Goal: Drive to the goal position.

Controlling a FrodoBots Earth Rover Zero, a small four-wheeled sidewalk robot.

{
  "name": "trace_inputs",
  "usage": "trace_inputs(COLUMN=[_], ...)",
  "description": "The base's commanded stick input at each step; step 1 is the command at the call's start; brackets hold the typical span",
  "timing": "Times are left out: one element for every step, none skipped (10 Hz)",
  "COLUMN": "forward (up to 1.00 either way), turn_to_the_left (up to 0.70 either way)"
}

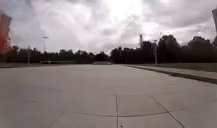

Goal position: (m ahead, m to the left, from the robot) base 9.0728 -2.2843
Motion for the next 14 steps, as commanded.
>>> trace_inputs(forward=[1.00, 1.00, 1.00, 1.00, 1.00, 1.00, 1.00, 1.00, 1.00, 1.00, 1.00, 1.00, 1.00, 1.00], turn_to_the_left=[0.40, 0.40, 0.40, 0.40, 0.38, 0.28, 0.00, 0.00, 0.00, 0.00, 0.00, 0.00, 0.00, 0.00])
